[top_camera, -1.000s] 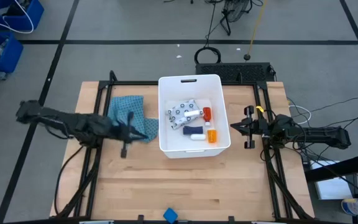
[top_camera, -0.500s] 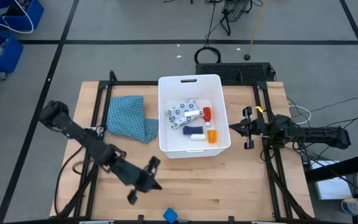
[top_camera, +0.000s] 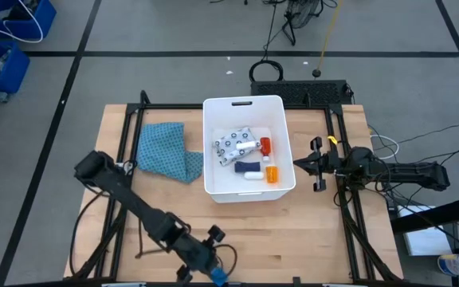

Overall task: Pick & place medical supplies in basket/bin
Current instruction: Put the small blue bandage into the white bin

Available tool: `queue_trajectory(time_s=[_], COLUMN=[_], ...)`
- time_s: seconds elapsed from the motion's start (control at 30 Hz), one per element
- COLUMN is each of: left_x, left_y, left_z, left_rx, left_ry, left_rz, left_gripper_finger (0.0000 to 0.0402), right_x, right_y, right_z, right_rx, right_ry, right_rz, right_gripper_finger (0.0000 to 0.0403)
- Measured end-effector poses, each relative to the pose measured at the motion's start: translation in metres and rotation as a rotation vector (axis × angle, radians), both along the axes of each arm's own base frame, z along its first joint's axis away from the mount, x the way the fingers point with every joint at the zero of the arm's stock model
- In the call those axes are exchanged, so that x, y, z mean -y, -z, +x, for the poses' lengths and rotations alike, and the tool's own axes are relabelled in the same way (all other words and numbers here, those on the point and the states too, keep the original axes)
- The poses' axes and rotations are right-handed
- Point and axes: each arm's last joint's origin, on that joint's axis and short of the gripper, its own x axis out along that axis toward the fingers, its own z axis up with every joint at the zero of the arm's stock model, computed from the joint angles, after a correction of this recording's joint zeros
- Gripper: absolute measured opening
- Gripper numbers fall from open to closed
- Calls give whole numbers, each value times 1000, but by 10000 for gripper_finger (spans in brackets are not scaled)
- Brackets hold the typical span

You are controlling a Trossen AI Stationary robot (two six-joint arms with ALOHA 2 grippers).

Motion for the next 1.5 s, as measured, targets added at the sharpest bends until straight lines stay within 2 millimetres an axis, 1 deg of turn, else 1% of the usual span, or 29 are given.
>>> queue_trajectory(time_s=[0.07, 0.17, 0.27, 0.4, 0.5, 0.57, 0.63, 0.77, 0.9, 1.0, 1.13, 1.23, 1.37, 1.5], left_x=[4, 5, 5, 8, 12, 16, 22, 31, 31, 27, 19, 14, 14, 22], left_y=[8, 16, 18, 17, 15, 17, 22, 40, 52, 51, 41, 42, 44, 50], left_z=[1, 4, 6, 6, 5, 7, 7, 11, 19, 23, 28, 31, 30, 25], left_rx=[-29, -50, -75, -107, -115, -101, -97, -149, -190, -171, -127, -122, -101, -78], left_ry=[-15, -50, -83, -54, -49, -40, -12, 42, 63, 86, 77, 61, 40, 31], left_rz=[24, 22, -18, -86, -139, -163, -167, -202, -262, -268, -269, -257, -210, -148], left_gripper_finger=[51, 98, 160, 251, 310, 339, 358, 368, 356, 350, 347, 347, 347, 347], right_x=[0, 0, 0, 0, 0, 0, 0, 0, 0, 0, 0, 0, 0, 0], right_y=[0, 0, 0, 0, 1, 1, 1, 2, 2, 2, 2, 2, 2, 1], right_z=[0, 0, 0, 0, 0, 0, 0, 1, 1, 2, 2, 2, 2, 1], right_rx=[-2, -2, -2, -4, -8, -13, -14, -19, -22, -24, -25, -24, -18, -17], right_ry=[-1, -1, -1, 1, 1, 1, 0, -2, -1, -2, -5, -5, -9, -15], right_rz=[0, -1, -4, -6, -6, -1, 1, 13, 14, 21, 36, 37, 51, 74], right_gripper_finger=[0, 0, 0, 0, 0, 0, 0, 0, 0, 0, 0, 0, 0, 0])
